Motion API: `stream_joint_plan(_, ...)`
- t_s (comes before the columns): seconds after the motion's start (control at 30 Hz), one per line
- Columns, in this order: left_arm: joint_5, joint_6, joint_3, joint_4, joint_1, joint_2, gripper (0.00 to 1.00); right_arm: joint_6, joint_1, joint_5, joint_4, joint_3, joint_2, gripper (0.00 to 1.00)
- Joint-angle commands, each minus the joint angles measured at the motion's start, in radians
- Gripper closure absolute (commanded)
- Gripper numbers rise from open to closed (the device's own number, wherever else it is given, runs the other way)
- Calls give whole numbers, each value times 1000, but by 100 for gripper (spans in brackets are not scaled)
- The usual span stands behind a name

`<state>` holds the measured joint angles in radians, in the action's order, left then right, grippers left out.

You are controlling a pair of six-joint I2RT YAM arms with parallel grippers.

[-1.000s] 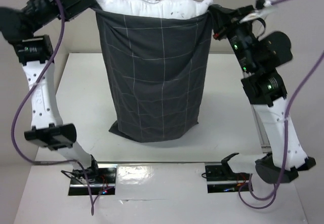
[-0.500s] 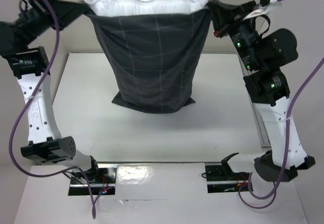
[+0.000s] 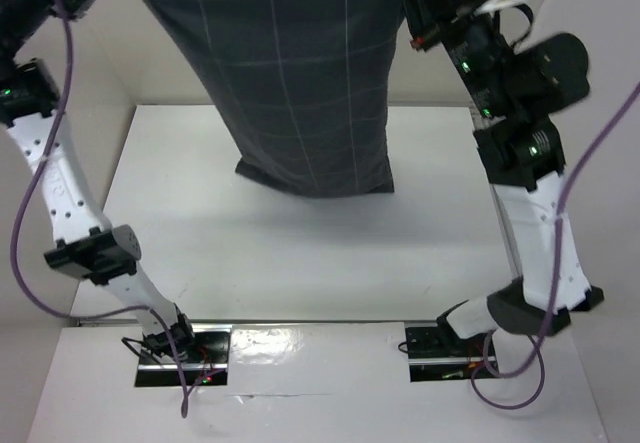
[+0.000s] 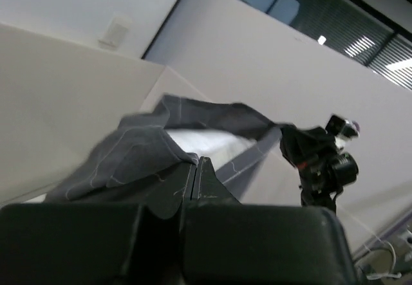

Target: Put the pillow into the pillowcase

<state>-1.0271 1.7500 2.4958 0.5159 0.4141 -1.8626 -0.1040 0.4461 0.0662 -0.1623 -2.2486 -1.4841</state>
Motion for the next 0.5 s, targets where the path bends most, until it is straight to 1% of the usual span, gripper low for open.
stream_joint_plan(0.0,179,38,-61,142,128,244,100,32,-29,-52,360,87,270,100)
stream_joint_plan(0.03,162,-16,-52,83,102,259,100,32,-29,-52,316,112,271,100)
stream_joint_plan(0.07,148,-42,-67,67,72,269,100,32,-29,-77,269,112,256,100)
stream_joint_plan(0.13,119,-43,-127,114,-3,257,100,32,-29,-86,160,128,222,100)
stream_joint_plan(0.2,99,-30,-127,124,-37,224,100,32,-29,-86,118,162,211,100)
stream_joint_plan(0.23,88,-55,-136,92,-66,224,100,32,-29,-98,107,208,211,100)
stream_joint_plan(0.33,88,-102,-156,42,-116,204,100,32,-29,-126,107,239,180,100)
stream_joint_plan(0.4,78,-103,-132,42,-126,175,100,32,-29,-108,90,137,141,100)
stream_joint_plan(0.43,78,-52,-88,42,-126,145,100,42,-29,-97,74,73,116,100)
stream_joint_plan(0.47,87,1,64,52,-91,66,100,43,-29,-86,48,-7,61,100)
